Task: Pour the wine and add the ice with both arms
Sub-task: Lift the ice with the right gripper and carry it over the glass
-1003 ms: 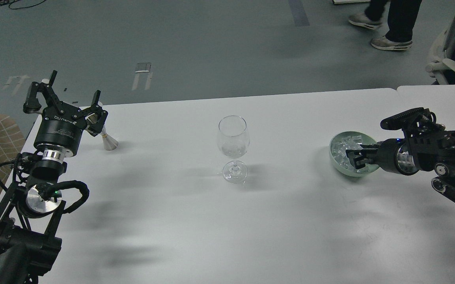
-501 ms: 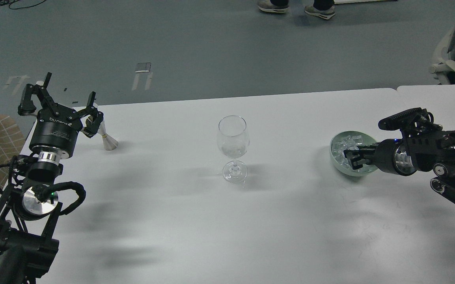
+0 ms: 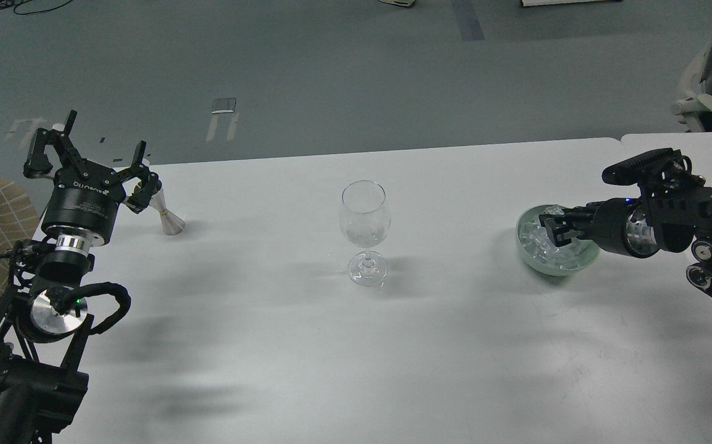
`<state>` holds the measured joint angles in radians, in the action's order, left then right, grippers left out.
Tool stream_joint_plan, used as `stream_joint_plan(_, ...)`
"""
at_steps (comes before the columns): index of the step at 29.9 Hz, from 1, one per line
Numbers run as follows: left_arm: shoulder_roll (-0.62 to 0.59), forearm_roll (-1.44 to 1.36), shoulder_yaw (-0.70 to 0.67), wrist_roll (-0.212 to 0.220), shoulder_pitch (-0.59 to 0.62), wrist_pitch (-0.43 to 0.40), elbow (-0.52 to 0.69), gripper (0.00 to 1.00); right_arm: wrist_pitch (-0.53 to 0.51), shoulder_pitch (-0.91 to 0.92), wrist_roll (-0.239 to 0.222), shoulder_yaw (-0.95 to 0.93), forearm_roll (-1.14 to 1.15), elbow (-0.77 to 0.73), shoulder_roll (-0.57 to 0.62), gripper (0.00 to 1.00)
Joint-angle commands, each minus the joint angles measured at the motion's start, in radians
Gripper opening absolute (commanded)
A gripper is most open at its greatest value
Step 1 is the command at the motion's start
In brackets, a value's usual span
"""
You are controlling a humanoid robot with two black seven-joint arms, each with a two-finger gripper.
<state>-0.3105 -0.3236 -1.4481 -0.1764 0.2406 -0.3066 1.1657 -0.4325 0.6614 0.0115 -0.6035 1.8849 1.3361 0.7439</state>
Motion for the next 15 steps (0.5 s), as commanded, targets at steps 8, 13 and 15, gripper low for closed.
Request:
stream_joint_plan(8,-0.005,0.0,0.0,0.0,0.0,0.001,0.0,0.98,-0.003,0.027,-0.007,-0.117,-0.001,0.074,-0.008,0.06)
stream_joint_plan(13,-0.016,0.001,-0.001,0.0,0.002,0.001,0.0,0.98,-0.009,0.127,-0.021,-0.111,0.0,0.11,-0.13,0.07)
stream_joint_plan(15,-0.022,0.001,-0.001,0.0,0.002,0.001,0.0,0.98,-0.009,0.164,-0.028,-0.111,0.0,0.11,-0.191,0.07)
